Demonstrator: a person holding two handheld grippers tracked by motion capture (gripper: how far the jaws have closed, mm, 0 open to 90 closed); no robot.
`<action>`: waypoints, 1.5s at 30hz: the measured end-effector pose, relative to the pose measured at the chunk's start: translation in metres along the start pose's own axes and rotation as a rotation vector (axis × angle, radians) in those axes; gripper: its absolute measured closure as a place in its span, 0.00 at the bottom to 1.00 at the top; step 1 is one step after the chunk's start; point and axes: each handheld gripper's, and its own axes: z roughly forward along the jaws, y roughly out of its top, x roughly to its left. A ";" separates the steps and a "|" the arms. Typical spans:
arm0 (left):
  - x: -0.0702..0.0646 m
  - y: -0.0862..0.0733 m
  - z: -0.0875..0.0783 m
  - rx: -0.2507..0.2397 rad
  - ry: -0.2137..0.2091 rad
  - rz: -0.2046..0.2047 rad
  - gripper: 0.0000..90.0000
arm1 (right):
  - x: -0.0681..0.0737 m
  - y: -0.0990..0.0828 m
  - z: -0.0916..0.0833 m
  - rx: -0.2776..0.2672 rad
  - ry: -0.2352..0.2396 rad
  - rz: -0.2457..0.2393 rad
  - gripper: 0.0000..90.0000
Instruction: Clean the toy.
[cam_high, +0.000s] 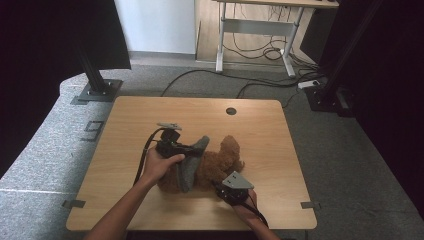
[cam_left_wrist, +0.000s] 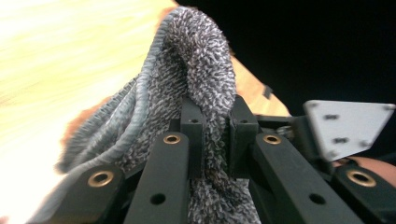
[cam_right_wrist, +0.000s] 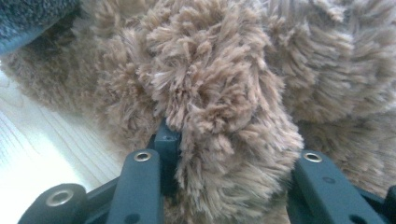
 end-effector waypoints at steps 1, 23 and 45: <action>-0.005 0.003 0.007 0.011 0.003 0.012 0.88 | 0.000 0.000 0.000 -0.001 0.000 -0.003 0.66; 0.008 0.003 0.031 0.119 0.144 0.003 0.89 | 0.001 -0.002 -0.001 0.009 -0.002 -0.020 0.67; 0.056 -0.060 -0.087 -0.088 0.102 -0.153 0.88 | 0.001 -0.009 -0.009 0.007 0.018 -0.013 0.66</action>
